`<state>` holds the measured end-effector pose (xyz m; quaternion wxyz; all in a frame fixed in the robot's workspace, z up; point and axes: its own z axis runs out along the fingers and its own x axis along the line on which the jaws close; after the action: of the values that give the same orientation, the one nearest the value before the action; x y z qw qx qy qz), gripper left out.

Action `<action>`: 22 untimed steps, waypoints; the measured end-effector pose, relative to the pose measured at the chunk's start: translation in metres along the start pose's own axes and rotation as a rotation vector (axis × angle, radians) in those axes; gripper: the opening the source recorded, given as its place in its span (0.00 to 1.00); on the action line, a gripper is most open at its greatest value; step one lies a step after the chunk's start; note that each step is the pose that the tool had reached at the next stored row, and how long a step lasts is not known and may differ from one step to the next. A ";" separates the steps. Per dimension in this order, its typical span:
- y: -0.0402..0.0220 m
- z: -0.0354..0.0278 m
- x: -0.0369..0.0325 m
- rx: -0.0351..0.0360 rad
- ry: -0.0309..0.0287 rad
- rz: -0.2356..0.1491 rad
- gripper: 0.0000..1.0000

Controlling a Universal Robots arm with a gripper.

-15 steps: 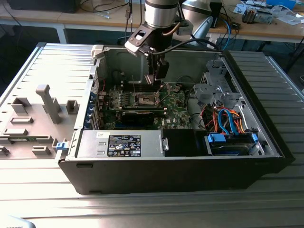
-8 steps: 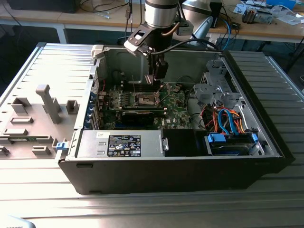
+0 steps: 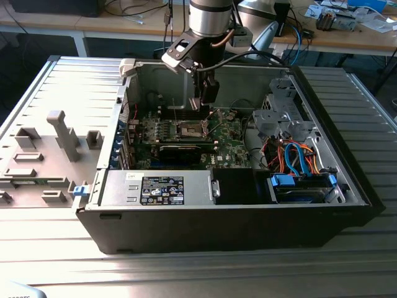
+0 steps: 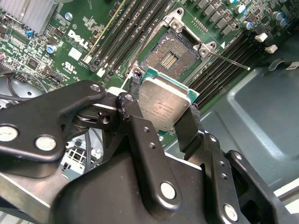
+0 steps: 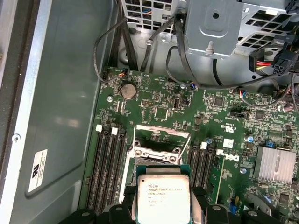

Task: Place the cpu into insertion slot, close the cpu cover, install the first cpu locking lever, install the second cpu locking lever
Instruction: 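Place the cpu into insertion slot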

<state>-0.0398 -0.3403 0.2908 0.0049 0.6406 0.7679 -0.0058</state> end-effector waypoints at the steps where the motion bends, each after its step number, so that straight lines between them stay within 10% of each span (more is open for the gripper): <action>1: 0.0001 0.0001 0.0000 0.0000 0.0000 0.002 0.54; 22: 0.0006 0.0014 -0.0001 0.0019 -0.0003 0.120 0.54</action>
<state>-0.0392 -0.3403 0.2894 0.0048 0.6855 0.7280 -0.0063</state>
